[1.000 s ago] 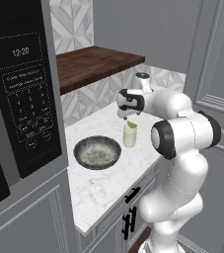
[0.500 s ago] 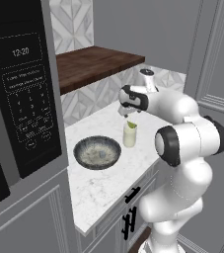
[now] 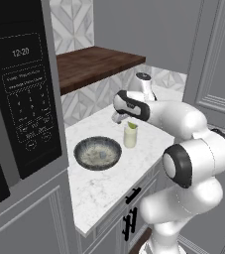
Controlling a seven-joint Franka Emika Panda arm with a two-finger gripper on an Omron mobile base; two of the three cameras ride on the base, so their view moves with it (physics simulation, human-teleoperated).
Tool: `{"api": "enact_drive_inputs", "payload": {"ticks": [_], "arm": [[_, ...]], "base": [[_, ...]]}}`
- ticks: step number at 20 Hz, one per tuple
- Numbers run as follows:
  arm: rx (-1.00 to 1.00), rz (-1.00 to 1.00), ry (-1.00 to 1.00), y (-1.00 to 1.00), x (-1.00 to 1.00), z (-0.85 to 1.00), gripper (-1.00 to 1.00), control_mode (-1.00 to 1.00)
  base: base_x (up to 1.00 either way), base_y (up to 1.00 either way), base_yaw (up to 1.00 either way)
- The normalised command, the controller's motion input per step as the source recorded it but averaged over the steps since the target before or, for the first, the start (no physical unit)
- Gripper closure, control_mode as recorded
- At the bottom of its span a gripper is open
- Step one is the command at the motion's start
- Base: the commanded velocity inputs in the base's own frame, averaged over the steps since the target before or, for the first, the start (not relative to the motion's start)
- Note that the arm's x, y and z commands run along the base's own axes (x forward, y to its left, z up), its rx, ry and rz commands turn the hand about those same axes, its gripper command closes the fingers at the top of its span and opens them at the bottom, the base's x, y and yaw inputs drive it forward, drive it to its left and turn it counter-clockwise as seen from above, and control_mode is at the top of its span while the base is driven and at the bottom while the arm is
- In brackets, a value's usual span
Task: Grab a lemon wedge from the fridge and one ice cube from the ice bowl, and put them in the glass of lemonade.
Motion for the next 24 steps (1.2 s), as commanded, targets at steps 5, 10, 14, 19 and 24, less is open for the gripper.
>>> {"api": "enact_drive_inputs", "payload": {"ticks": [5, 10, 14, 19, 24], "arm": [[-0.05, 0.31, 0.11, 0.24, -0.79, -0.21, -1.0, -1.0], [-0.33, 0.08, 0.35, 0.62, -0.13, 0.01, -1.0, -1.0], [-0.05, 0.0, 0.15, 0.05, 0.0, -0.18, -1.0, -1.0], [0.13, -0.01, 0.01, 0.0, 0.0, -0.36, -1.0, -1.0], [0.07, -0.04, 0.0, 0.23, 0.0, -0.29, -1.0, -1.0]], "base": [[0.0, 0.0, 0.0], [0.0, 0.0, 0.0], [0.0, 0.0, 0.0], [0.0, 0.0, 0.0], [0.0, 0.0, 0.0]]}}
